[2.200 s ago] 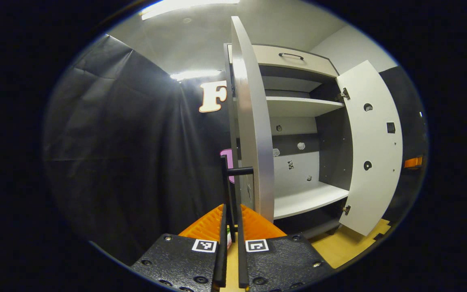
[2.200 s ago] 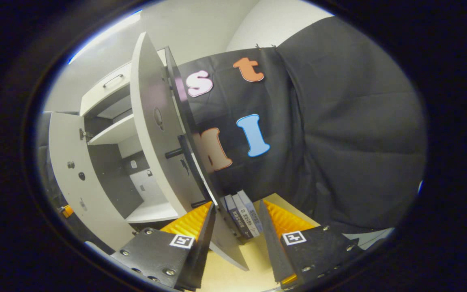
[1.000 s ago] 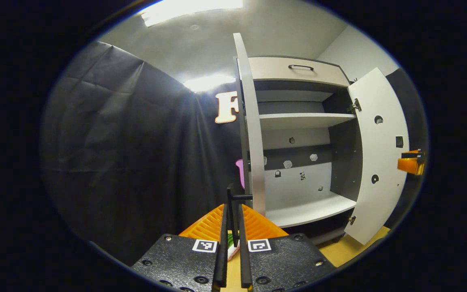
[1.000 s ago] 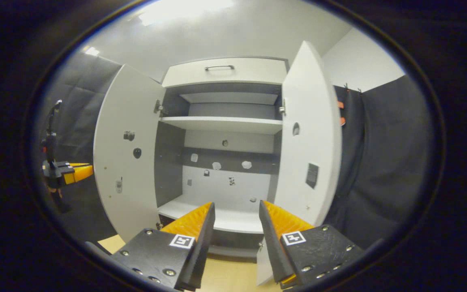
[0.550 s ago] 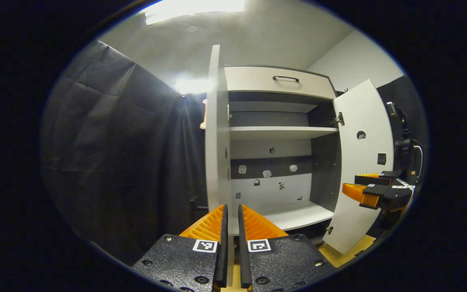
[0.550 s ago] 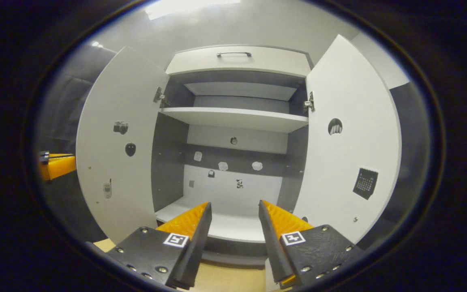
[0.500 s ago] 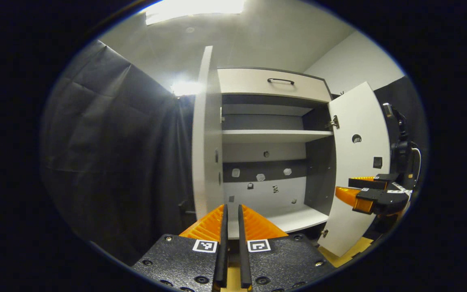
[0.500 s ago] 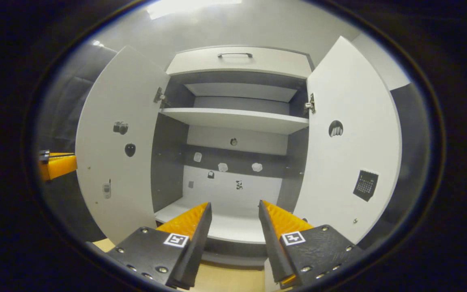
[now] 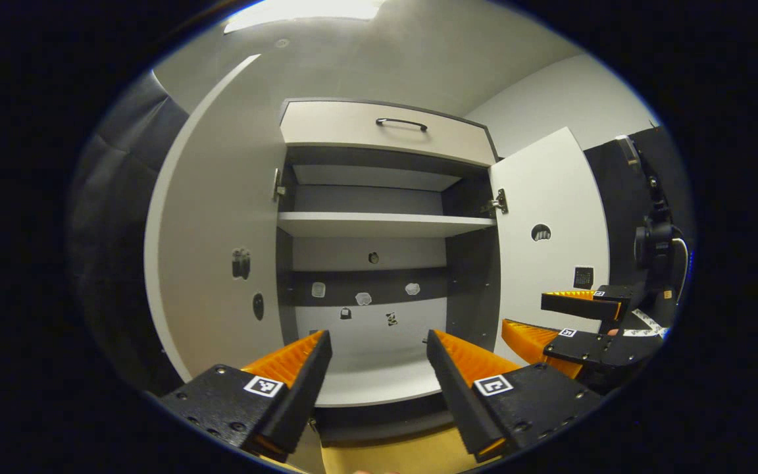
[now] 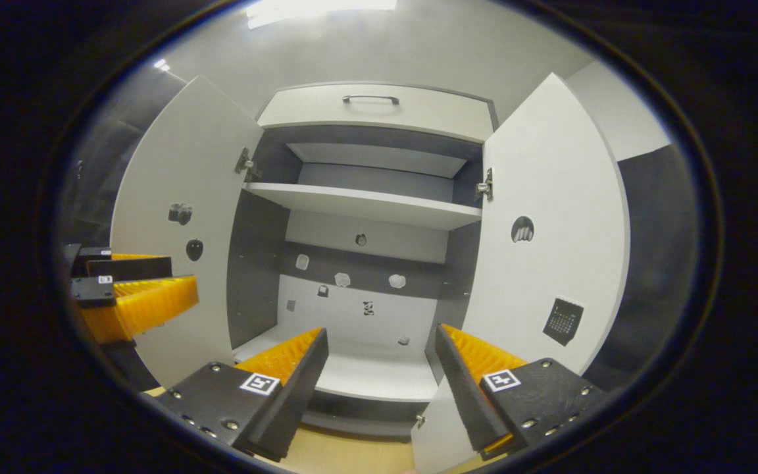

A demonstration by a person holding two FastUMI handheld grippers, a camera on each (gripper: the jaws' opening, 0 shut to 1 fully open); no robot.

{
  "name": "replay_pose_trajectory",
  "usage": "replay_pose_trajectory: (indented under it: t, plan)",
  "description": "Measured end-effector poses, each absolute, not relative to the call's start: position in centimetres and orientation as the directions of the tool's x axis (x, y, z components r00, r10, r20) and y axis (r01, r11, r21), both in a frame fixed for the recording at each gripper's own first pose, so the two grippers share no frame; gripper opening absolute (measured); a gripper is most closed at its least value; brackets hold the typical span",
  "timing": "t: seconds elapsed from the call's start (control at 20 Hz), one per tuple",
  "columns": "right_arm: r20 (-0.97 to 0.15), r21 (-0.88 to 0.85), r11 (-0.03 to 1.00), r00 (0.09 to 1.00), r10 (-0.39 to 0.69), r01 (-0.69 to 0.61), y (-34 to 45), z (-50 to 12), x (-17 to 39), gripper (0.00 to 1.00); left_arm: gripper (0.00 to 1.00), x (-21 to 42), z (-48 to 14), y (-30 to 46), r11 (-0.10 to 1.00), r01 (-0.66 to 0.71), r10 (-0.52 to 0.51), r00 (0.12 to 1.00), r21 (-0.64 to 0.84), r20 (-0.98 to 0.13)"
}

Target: Open the right door of the double-door shoe cabinet with the right hand, and open the left door with the left hand.

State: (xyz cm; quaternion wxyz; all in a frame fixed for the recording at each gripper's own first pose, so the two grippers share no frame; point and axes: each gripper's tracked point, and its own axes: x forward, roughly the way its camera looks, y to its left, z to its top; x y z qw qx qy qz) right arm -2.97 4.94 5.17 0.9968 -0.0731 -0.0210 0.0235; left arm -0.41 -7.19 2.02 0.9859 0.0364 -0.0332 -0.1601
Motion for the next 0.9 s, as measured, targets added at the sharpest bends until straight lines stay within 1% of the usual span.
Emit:
replay_pose_trajectory:
  t: [0.05, 0.15, 0.2, 0.35, 0.4, 0.45, 0.5, 0.6, 0.65, 0.7, 0.75, 0.85, 0.9]
  plan:
    - [0.042, -0.155, 0.987, 0.997, 0.057, -0.05, 5.2, 5.3, -3.1, 0.95, 0.98, -0.2, 1.8, -7.5, 0.943, 0.322, -0.326, 0.944, 0.084, 0.051]
    - [0.059, -0.179, 0.983, 0.996, 0.06, -0.048, 5.5, 5.6, -3.3, 0.96, 0.97, 0.1, 1.8, -8.1, 0.939, 0.333, -0.338, 0.94, 0.084, 0.053]
    - [0.066, -0.192, 0.98, 0.996, 0.058, -0.044, 5.5, 5.7, -3.3, 0.95, 0.96, 0.2, 1.8, -8.2, 0.938, 0.336, -0.341, 0.938, 0.082, 0.055]
    - [0.069, -0.196, 0.979, 0.996, 0.065, -0.05, 6.1, 5.8, -3.2, 0.96, 0.97, 0.5, 1.7, -7.9, 0.94, 0.329, -0.334, 0.941, 0.085, 0.055]
    - [0.065, -0.192, 0.98, 0.995, 0.07, -0.056, 6.2, 5.8, -3.2, 0.96, 0.99, 0.6, 1.7, -7.7, 0.942, 0.323, -0.328, 0.943, 0.088, 0.056]
    - [0.062, -0.192, 0.98, 0.995, 0.073, -0.06, 6.4, 5.8, -3.2, 0.96, 0.99, 0.7, 1.6, -7.5, 0.944, 0.316, -0.322, 0.945, 0.09, 0.056]
    - [0.062, -0.195, 0.979, 0.996, 0.07, -0.056, 6.3, 5.7, -3.1, 0.96, 0.96, 0.8, 1.5, -7.4, 0.946, 0.312, -0.318, 0.947, 0.088, 0.053]
    - [0.064, -0.202, 0.978, 0.996, 0.064, -0.05, 6.3, 5.8, -3.1, 0.95, 0.97, 0.9, 1.3, -7.1, 0.947, 0.31, -0.314, 0.948, 0.078, 0.046]
    - [0.063, -0.202, 0.978, 0.996, 0.061, -0.047, 6.3, 5.7, -3.1, 0.96, 0.97, 1.0, 1.2, -6.9, 0.948, 0.311, -0.314, 0.948, 0.074, 0.042]
    - [0.064, -0.197, 0.979, 0.996, 0.058, -0.045, 6.3, 5.7, -3.1, 0.95, 0.97, 1.1, 1.1, -6.8, 0.948, 0.309, -0.312, 0.949, 0.074, 0.038]
    - [0.065, -0.194, 0.98, 0.996, 0.055, -0.041, 6.2, 5.8, -3.3, 0.96, 0.97, 1.3, 1.0, -6.4, 0.95, 0.303, -0.307, 0.951, 0.077, 0.037]
    - [0.067, -0.19, 0.981, 0.997, 0.043, -0.03, 5.9, 5.8, -3.6, 0.94, 0.97, 1.5, 1.1, -6.1, 0.952, 0.296, -0.299, 0.953, 0.083, 0.037]
    - [0.064, -0.19, 0.982, 0.997, 0.035, -0.022, 5.7, 5.8, -3.7, 0.95, 0.97, 1.5, 1.0, -6.2, 0.95, 0.301, -0.304, 0.952, 0.081, 0.036]
